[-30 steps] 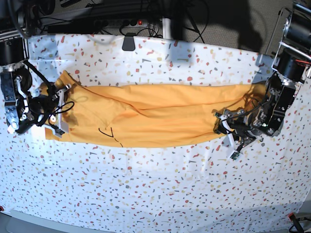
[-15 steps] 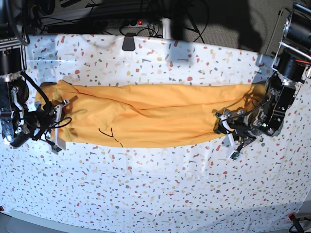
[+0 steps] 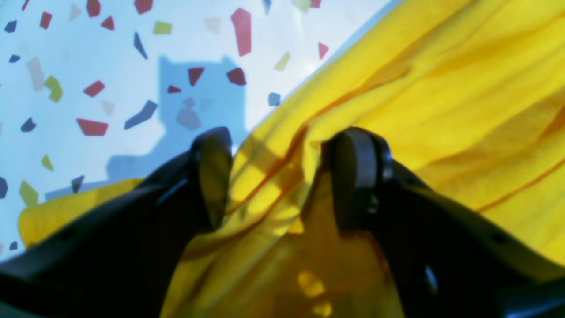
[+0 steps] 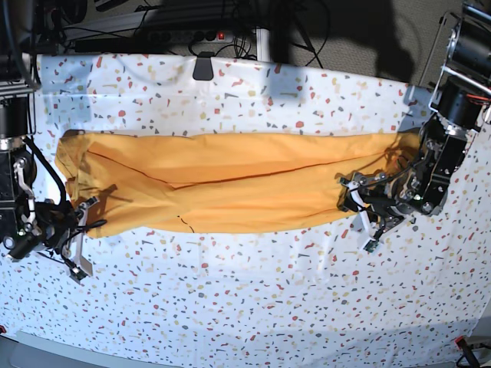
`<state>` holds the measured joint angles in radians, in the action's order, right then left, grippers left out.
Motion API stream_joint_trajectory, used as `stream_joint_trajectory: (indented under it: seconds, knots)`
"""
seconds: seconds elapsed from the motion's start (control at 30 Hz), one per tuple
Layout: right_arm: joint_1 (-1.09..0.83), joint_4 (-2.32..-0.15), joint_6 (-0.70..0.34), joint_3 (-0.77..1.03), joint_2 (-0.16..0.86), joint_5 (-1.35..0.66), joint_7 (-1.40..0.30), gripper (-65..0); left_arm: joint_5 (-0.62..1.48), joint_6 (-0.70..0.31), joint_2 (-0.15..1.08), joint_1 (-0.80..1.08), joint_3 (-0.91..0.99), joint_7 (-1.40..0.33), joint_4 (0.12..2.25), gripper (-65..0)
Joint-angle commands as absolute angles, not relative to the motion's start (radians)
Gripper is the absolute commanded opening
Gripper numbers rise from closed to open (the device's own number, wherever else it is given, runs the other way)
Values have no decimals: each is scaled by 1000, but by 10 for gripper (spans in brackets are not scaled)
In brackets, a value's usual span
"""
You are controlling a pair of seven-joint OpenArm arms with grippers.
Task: Fold the T-shirt properly
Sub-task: 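Release the strip ends and raise both grippers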
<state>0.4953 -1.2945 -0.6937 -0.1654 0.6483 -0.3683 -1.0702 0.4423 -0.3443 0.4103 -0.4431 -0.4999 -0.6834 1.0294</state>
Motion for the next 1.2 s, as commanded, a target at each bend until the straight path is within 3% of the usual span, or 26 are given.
stream_joint_trajectory:
  seconds: [0.0,0.1,0.13,0.23,0.3,0.53,0.83,1.03,1.17]
  knots:
    - [526,-1309,-698,-157,667,-363,-1055,-650,420,-330,427,-451,-498,-732,1028,-305]
    - [526,-1309,-698,-157,668,-374,-1058,-650,419,-330,427,-452,-498,-732,1028,-304]
    - [526,-1309,-698,-157,668,-378,-1056,-595,419,-330,427,-453,-498,-733,1028,-304]
    - [526,-1309,-698,-157,668,-378,-1034,-344,400,-330,427,-461,-498,-733,1028,-304]
    - [526,-1309,-698,-157,668,-379,-1033,-265,393,-330,429,-469,-498,-736,1028,-304]
    - [533,-1309,-698,-156,668,-448,-1032,-258,394,-329,433,-536,-498,-771,1084,-304]
    - [535,-1309,-698,-156,668,-651,-1021,-258,394,-301,510,-566,-498,-776,1341,-304]
    - [534,-1309,-698,-156,668,-661,-1021,-258,404,-123,647,-562,-498,-809,1401,-304]
    - [534,-1309,-698,-157,667,-723,-1041,-258,543,-127,720,-514,-498,-856,1401,-304]
